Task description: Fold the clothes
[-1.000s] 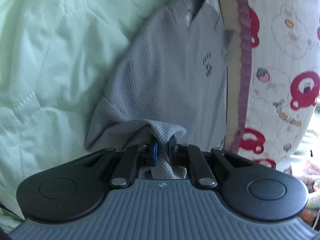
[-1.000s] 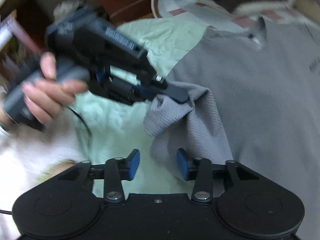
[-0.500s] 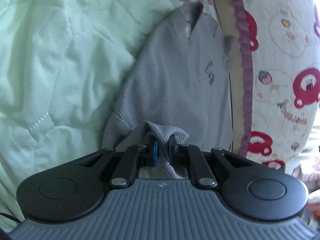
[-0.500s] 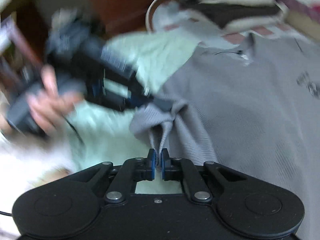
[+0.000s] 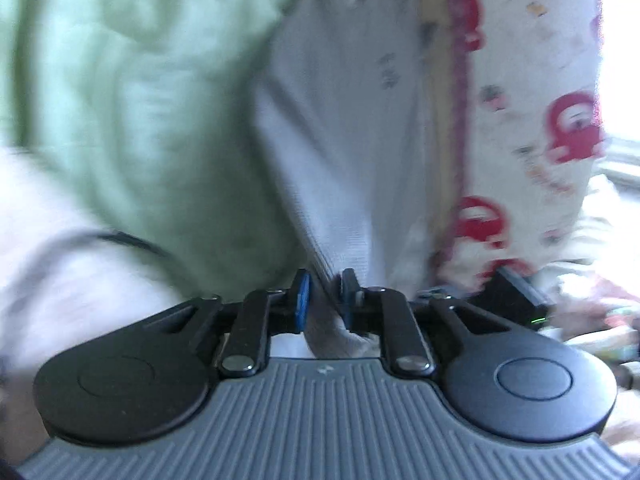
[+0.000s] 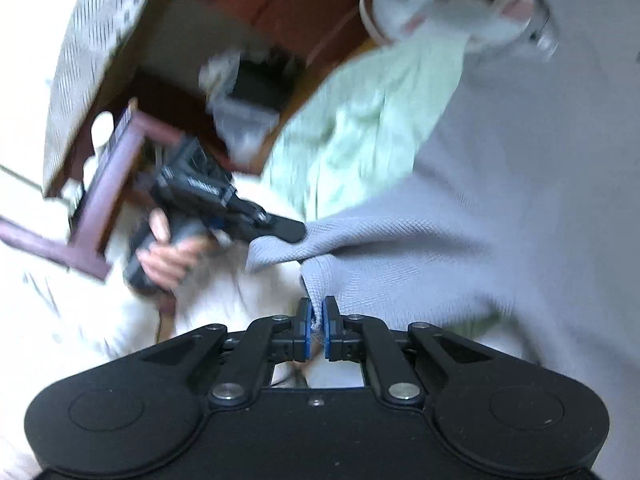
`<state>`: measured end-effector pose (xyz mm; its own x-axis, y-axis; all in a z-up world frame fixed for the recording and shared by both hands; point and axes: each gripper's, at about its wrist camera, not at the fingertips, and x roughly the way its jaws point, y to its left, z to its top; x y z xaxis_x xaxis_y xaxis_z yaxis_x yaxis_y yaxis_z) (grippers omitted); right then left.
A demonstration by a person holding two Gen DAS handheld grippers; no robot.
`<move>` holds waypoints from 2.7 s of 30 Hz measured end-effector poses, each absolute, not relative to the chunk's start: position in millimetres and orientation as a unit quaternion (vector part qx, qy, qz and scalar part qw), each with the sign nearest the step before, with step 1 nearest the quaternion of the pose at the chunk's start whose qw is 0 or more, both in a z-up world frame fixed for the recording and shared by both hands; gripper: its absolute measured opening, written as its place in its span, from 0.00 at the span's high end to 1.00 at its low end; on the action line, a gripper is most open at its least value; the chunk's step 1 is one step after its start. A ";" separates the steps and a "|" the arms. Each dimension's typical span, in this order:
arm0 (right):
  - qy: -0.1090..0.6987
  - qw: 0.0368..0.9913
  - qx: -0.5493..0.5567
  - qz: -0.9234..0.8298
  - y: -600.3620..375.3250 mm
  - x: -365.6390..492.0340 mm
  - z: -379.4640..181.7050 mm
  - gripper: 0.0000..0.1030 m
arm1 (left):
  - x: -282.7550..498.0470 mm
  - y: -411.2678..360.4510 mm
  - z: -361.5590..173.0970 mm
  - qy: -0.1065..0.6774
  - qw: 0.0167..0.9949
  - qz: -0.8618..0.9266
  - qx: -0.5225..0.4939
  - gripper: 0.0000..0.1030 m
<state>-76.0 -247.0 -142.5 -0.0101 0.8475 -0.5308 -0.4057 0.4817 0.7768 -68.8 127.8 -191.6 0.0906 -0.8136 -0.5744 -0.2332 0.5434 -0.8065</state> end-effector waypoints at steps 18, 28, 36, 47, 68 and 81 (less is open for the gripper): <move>0.582 0.647 0.244 0.428 -240.8 -92.4 -188.5 0.92 | -65.5 17.5 -216.8 0.668 0.681 -0.289 -0.085 0.47; 0.456 0.738 0.430 0.250 -343.8 -112.0 -192.5 0.74 | -19.5 56.1 -161.6 0.570 0.779 -0.246 -0.091 0.47; 0.451 0.834 0.302 -0.098 -432.6 -184.1 -177.6 0.68 | 31.0 59.0 -197.1 0.554 0.817 -0.140 -0.079 0.45; 0.344 0.729 0.362 -0.469 -478.5 -360.7 -180.9 0.55 | 22.1 56.1 -208.4 0.574 0.795 -0.154 -0.125 0.37; 0.240 0.803 0.414 -0.357 -421.7 -343.9 -223.6 0.96 | 26.8 37.4 -218.6 0.558 0.800 -0.190 -0.111 0.53; 0.231 0.751 0.529 -0.320 -433.5 -356.7 -246.4 0.49 | 3.3 39.1 -152.7 0.471 0.862 -0.176 -0.063 0.95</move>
